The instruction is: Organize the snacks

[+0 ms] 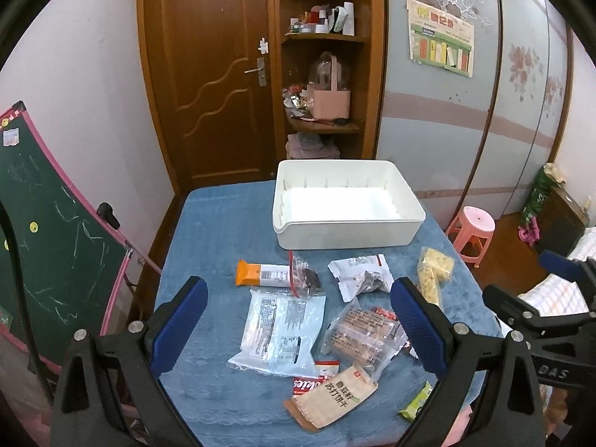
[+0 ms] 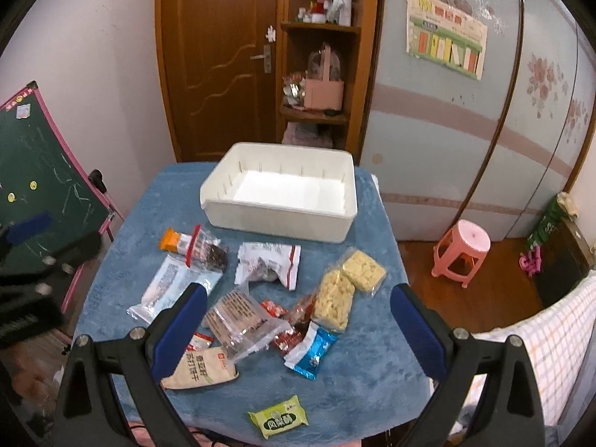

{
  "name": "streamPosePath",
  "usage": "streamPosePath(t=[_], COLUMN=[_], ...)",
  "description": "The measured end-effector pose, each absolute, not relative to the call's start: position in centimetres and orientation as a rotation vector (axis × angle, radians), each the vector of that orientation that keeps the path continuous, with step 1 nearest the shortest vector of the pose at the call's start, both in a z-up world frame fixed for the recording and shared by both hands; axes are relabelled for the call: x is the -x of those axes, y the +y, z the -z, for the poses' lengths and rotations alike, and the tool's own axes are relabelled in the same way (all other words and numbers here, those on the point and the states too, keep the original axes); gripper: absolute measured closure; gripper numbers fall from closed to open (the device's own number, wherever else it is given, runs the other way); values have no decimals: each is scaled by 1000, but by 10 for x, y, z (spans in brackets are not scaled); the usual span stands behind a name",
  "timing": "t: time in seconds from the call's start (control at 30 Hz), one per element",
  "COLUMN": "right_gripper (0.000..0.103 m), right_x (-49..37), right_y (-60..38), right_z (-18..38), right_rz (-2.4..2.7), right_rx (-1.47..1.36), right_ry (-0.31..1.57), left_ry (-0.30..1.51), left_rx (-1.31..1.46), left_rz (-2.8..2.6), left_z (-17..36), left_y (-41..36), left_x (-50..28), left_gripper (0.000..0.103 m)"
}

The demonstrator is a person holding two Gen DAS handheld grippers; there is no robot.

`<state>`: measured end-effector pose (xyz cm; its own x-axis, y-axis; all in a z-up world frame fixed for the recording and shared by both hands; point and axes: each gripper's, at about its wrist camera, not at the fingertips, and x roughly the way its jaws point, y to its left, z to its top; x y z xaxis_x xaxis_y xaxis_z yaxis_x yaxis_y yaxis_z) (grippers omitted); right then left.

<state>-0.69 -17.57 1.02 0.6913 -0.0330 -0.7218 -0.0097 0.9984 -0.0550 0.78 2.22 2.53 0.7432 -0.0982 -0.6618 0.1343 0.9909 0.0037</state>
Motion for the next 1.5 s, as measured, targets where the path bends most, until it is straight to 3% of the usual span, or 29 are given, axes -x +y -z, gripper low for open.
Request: streamPosePath(t=[0.23,0.7,1.1,1.5], right_gripper=[4,4,4,4], right_x=[7,18,21,20], right_y=[-186,-207,-200,-191], right_z=[29,98,127,201], right_rz=[23,-13,-57,-214], right_rx=[28,5,130,184], right_ry=[871,1044,1107,1331], left_ry=[803,1074,1144,1308], left_rx=[-90,-236,-367,-363], left_rz=[197,390,385,365], left_z=[-4,107,150,205], left_y=[19,-14,-28,-25], left_x=[-14,-9,-9,-27], left_gripper=[5,5,5,5])
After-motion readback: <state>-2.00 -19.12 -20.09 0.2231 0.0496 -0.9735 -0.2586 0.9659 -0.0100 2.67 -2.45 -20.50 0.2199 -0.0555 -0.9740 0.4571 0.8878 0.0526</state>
